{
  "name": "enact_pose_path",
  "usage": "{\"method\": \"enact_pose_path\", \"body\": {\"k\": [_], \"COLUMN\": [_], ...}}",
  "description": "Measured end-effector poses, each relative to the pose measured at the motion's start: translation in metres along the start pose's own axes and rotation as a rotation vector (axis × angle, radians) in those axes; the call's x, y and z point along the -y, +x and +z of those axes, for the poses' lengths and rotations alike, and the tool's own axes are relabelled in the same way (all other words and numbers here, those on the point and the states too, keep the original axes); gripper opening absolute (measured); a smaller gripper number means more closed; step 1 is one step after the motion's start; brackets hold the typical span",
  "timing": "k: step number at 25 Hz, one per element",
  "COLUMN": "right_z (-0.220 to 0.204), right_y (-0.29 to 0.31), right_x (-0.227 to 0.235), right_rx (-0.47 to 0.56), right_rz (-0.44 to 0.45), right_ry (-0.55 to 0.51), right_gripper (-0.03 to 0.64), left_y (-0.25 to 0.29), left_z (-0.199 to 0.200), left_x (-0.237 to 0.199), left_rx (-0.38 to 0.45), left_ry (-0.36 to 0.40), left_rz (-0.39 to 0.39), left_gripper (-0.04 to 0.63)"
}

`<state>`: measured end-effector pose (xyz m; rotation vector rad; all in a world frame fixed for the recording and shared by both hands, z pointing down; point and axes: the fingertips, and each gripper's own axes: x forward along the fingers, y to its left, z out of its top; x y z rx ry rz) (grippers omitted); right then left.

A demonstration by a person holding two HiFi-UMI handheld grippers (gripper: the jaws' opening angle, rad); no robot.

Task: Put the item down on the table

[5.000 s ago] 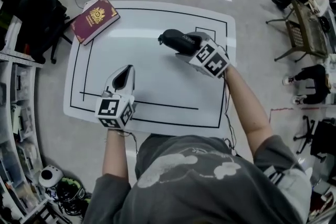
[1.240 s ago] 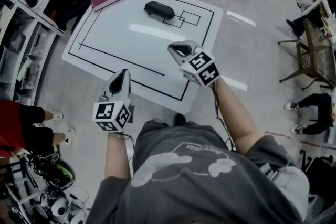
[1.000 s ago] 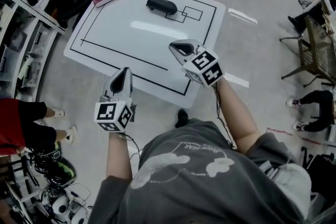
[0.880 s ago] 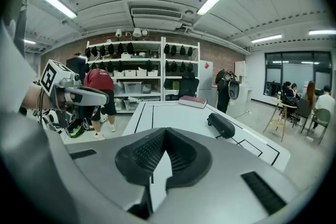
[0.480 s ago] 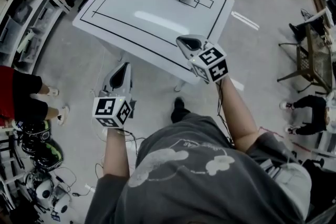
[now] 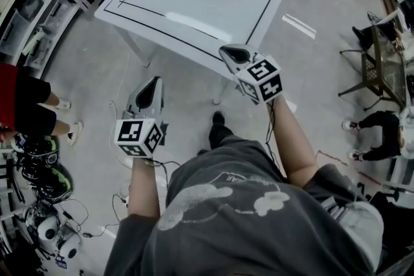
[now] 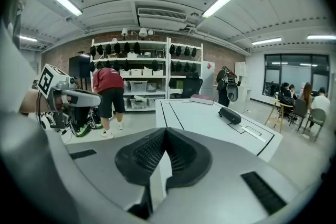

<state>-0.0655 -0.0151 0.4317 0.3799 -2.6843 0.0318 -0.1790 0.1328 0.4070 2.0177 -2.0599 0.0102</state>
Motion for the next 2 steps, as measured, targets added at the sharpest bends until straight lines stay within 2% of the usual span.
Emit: {"method": "enact_pose_path", "body": {"k": [2], "right_z": [-0.0046], "right_y": [-0.0095], "right_x": [-0.0115], "right_rx": [0.001], "right_rz": [0.004], "right_ry": [0.008], "right_gripper": [-0.002], "left_y": [-0.0129], "left_z": [-0.0043], "left_x": [0.0063], "left_rx": [0.002], "left_ry": [-0.003], "left_rz": [0.002], "left_gripper": [0.006]}}
